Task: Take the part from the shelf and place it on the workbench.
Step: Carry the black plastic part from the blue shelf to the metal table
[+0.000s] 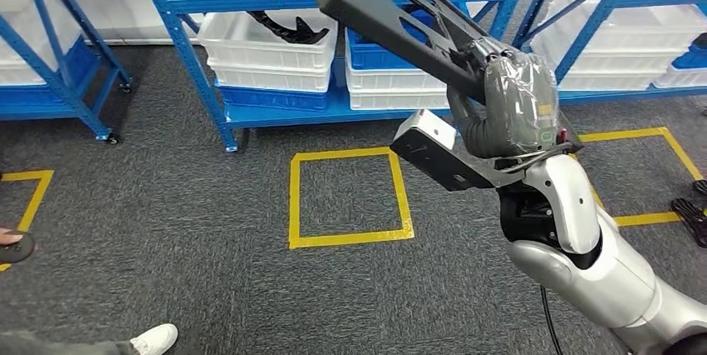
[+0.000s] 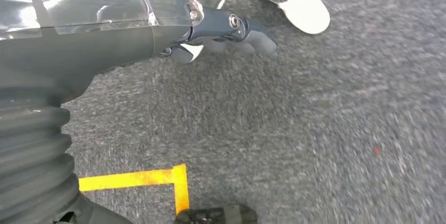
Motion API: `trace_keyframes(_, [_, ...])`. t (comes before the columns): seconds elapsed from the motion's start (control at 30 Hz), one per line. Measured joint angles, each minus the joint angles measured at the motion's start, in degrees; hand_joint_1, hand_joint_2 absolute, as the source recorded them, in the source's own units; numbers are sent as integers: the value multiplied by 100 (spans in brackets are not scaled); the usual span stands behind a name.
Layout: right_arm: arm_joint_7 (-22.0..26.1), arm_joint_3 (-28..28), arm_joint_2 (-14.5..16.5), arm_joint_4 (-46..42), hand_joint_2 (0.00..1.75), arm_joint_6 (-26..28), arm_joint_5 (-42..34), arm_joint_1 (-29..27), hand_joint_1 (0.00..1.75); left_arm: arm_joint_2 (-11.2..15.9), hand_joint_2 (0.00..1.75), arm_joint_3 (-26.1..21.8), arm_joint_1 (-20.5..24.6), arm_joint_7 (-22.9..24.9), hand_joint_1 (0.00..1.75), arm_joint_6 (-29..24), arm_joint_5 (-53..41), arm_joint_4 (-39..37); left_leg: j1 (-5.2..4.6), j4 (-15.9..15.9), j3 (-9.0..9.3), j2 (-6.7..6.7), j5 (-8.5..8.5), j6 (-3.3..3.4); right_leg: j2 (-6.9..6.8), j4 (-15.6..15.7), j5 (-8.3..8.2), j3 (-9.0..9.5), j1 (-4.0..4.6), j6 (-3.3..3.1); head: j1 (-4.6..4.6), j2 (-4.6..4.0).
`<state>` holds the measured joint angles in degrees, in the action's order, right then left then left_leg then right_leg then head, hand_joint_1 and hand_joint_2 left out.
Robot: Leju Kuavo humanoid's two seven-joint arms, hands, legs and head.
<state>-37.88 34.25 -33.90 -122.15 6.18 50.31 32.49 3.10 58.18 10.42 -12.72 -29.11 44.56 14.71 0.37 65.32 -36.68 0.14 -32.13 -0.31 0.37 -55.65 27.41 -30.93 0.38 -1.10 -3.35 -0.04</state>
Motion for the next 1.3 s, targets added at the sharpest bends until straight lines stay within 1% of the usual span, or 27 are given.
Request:
trace_keyframes(0.07, [0, -41, -3, -4, 175, -6, -5, -52, 175, -8, 175, 0, -4, 13, 0, 8, -15, 0, 3, 728, -336, -34, -301, -7, 75, -5, -6, -5, 10, -13, 48, 0])
trace_keyframes(0.1, [0, -57, -8, -7, 175, -10, -9, -75, 175, -10, 175, 0, -6, 19, 0, 11, -21, 0, 3, 895, -421, -35, -313, -5, 118, -11, -7, -7, 15, -14, 61, 0])
trace_keyframes(0.13, [0, -70, -14, -15, 175, -14, -13, -91, 175, -11, 175, 0, -8, 21, 0, 13, -26, 0, 3, 839, -397, -46, -212, 3, 165, -20, -5, -8, 18, -12, 66, 0])
trace_keyframes(0.17, [0, -87, -22, -29, 175, -18, -22, -103, 175, -10, 175, 0, -8, 24, 0, 13, -29, 0, 5, 573, -270, -91, -24, 18, 214, -34, -2, -8, 18, -6, 71, 0])
trace_keyframes(0.23, [0, -140, -34, -69, 175, -20, -44, -117, 175, -7, 175, 0, -4, 22, 0, 13, -34, 0, 26, -210, 119, -354, 333, 55, 310, -79, 21, -26, 13, 29, 76, 0])
trace_keyframes(0.3, [0, -193, -46, -102, 175, -25, -55, -126, 175, -5, 175, 0, 0, 16, 0, 14, -34, 0, 35, -647, 338, -551, 435, 80, 410, -116, 35, -69, -6, 89, 72, 0])
trace_keyframes(0.33, [0, -215, -58, -117, 175, -27, -56, -128, 175, -7, 175, 0, 0, 14, 0, 15, -34, 0, 31, -679, 359, -535, 417, 87, 467, -119, 30, -91, -19, 124, 69, 0])
trace_keyframes(0.4, [0, -255, -90, -150, 175, -34, -57, -141, 175, -10, 175, -1, 4, 4, 0, 15, -33, 0, 27, -719, 368, -395, 440, 131, 536, -128, 30, -128, -36, 190, 64, 0])
trace_keyframes(0.43, [0, -283, -110, -171, 175, -37, -58, -142, 175, -9, 175, -2, 8, -2, 0, 15, -32, -1, 37, -747, 374, -317, 456, 158, 469, -210, 94, -179, -34, 220, 48, 0])
trace_keyframes(0.47, [0, -315, -126, -187, 175, -40, -57, -143, 175, -9, 175, -5, 11, -10, 0, 15, -29, -1, 48, -773, 377, -235, 471, 182, 356, -407, 222, -279, -31, 253, 25, 0])
trace_keyframes(0.53, [0, -362, -144, -207, 175, -46, -57, -163, 175, -5, 175, -14, 2, -20, 0, 15, -19, -3, 48, -787, 373, -63, 475, 206, 100, -1130, 605, -623, -42, 318, -37, 0])
trace_keyframes(0.57, [0, -372, -145, -211, 175, -48, -56, -188, 175, -5, 175, -21, -7, -22, 0, 15, -14, -3, 47, -787, 370, 25, 470, 208, 44, -1493, 749, -794, -56, 344, -60, 0])
trace_keyframes(0.6, [0, -378, -148, -215, 175, -50, -57, -218, 175, -5, 175, -27, -12, -23, 0, 15, -9, -4, 46, -787, 368, 110, 463, 207, 15, -1711, 797, -897, -69, 363, -81, 0])
trace_keyframes(0.63, [0, -388, -153, -221, 175, -52, -58, -240, 175, -5, 175, -32, -13, -23, 0, 15, -6, -4, 46, -787, 368, 187, 457, 202, -5, -1713, 731, -898, -82, 374, -101, 0])
trace_keyframes(0.67, [0, -406, -160, -229, 175, -54, -58, -253, 175, -5, 175, -36, -9, -25, 0, 15, -4, -3, 47, -787, 371, 261, 450, 193, -36, -1480, 564, -783, -92, 377, -113, 0])
trace_keyframes(0.73, [0, -457, -183, -252, 175, -56, -58, -256, 175, -9, 175, -38, -1, -30, 0, 15, -2, -2, 36, -783, 382, 392, 432, 163, -224, -670, 182, -384, -82, 365, -133, 0])
trace_keyframes(0.77, [0, -484, -195, -267, 175, -63, -57, -255, 175, -11, 175, -39, 1, -34, 0, 15, -1, -2, 23, -780, 386, 451, 422, 139, -312, -331, 63, -219, -66, 337, -140, 0])
trace_keyframes(0.83, [0, -524, -227, -297, 175, -108, -55, -261, 175, -15, 175, -40, 3, -45, 0, 15, 8, -2, 2, -776, 394, 568, 406, 81, -369, -65, 15, -112, -29, 267, -134, 0])
trace_keyframes(0.9, [0, -563, -275, -335, 175, -184, -53, -272, 175, -20, 175, -42, 13, -63, 0, 15, 21, -2, 14, -771, 410, 613, 383, 14, -256, -48, -8, -126, -28, 181, -104, 0])
trace_keyframes(0.97, [0, -622, -332, -399, 175, -239, -40, -260, 175, -27, 175, -47, 21, -90, 0, 15, 36, -1, 41, -542, 319, 286, 213, -38, -156, -13, -42, -113, -50, 104, -63, 0])
trace_keyframes(1.03, [0, -659, -366, -477, 175, -246, -14, -262, 175, -33, 175, -60, 3, -118, 0, 19, 57, 0, 55, 133, -11, -55, -139, -57, -54, 0, -55, -103, -52, 58, 6, 0])
trace_keyframes(1.1, [0, -690, -389, -560, 175, -224, 6, -294, 175, -39, 175, -86, -29, -137, 0, 26, 86, -1, 49, 794, -376, -68, -349, -50, 70, -15, -44, -101, -26, 35, 54, 0])
trace_keyframes(1.13, [0, -726, -410, -613, 175, -216, 10, -309, 175, -40, 175, -104, -42, -146, 0, 29, 101, -2, 47, 870, -446, -58, -291, -36, 137, -28, -33, -98, -16, 30, 63, 0])
trace_keyframes(1.17, [0, -772, -436, -672, 175, -216, 15, -319, 175, -41, 175, -121, -52, -156, 0, 31, 114, -4, 45, 731, -410, -70, -126, -15, 204, -44, -19, -93, -9, 28, 67, 0])
trace_keyframes(1.2, [0, -826, -465, -738, 175, -221, 22, -326, 175, -40, 175, -135, -57, -170, 0, 32, 124, -5, 46, 398, -278, -148, 115, 14, 270, -63, 0, -87, -11, 34, 69, 0])
trace_keyframes(1.27, [0, -928, -516, -875, 175, -239, 49, -325, 175, -37, 175, -165, -67, -200, 0, 32, 140, -7, 65, -324, 43, -492, 455, 72, 395, -109, 44, -95, -24, 72, 70, 0])
trace_keyframes(1.3, [0, -972, -538, -937, 175, -247, 63, -324, 175, -37, 175, -177, -75, -214, 0, 33, 148, -7, 68, -550, 150, -617, 519, 84, 459, -126, 58, -111, -42, 99, 71, 0])
